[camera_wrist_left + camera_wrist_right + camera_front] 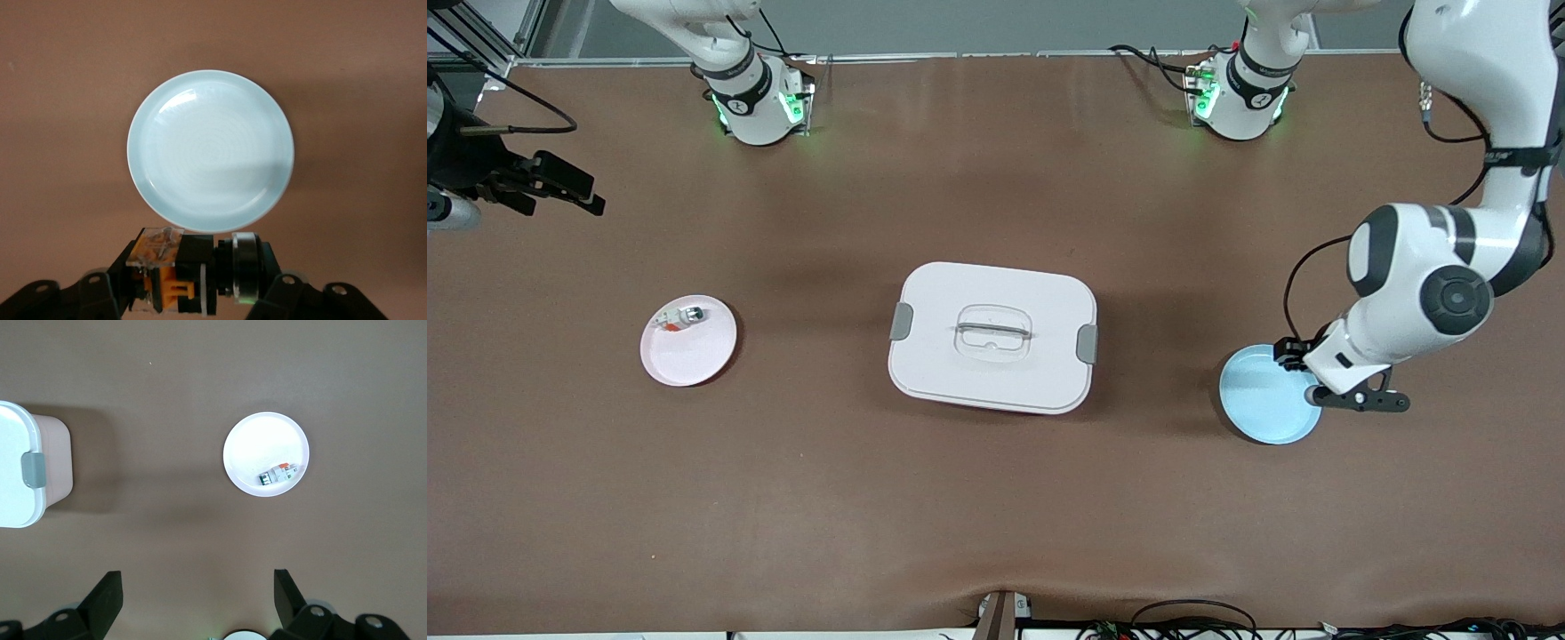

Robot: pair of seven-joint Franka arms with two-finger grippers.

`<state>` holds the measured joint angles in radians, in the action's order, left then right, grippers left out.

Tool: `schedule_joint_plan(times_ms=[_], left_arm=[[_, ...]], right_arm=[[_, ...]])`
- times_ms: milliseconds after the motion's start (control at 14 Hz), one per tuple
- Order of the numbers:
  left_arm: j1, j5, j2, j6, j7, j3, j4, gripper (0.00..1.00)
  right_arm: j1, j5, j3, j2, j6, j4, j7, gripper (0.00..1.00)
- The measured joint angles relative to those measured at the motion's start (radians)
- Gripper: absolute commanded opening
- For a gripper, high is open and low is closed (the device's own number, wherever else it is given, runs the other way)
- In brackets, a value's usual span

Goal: Transfer orange switch to right arm and place
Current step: 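Carry the switch with the left gripper over the white box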

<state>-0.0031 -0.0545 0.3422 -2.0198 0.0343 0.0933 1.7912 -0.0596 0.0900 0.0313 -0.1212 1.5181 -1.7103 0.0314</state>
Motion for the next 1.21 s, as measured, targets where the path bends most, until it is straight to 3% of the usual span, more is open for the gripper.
schedule_joint_plan(times_ms=[214,429,929,1214], left_arm=[[-0.001,0.030,-0.030,0.224,0.069,0.037,-0.137,0.20],[-0.002,0.112,-0.035,0.337,0.177,0.074,-0.254,0.20],[-0.005,0.272,-0.052,0.382,0.551,0.189,-0.356,0.20],[-0.006,0.297,-0.055,0.381,0.806,0.280,-0.396,0.20]], right_arm=[[0.000,-0.016,0.001,-0.007,0.004,0.000,-0.014,1.00],[0.000,-0.031,0.000,-0.024,0.008,0.001,-0.025,1.00],[0.000,-0.063,-0.002,-0.040,0.006,0.000,-0.027,1.00],[0.000,-0.063,-0.002,-0.040,0.005,0.000,-0.027,1.00]])
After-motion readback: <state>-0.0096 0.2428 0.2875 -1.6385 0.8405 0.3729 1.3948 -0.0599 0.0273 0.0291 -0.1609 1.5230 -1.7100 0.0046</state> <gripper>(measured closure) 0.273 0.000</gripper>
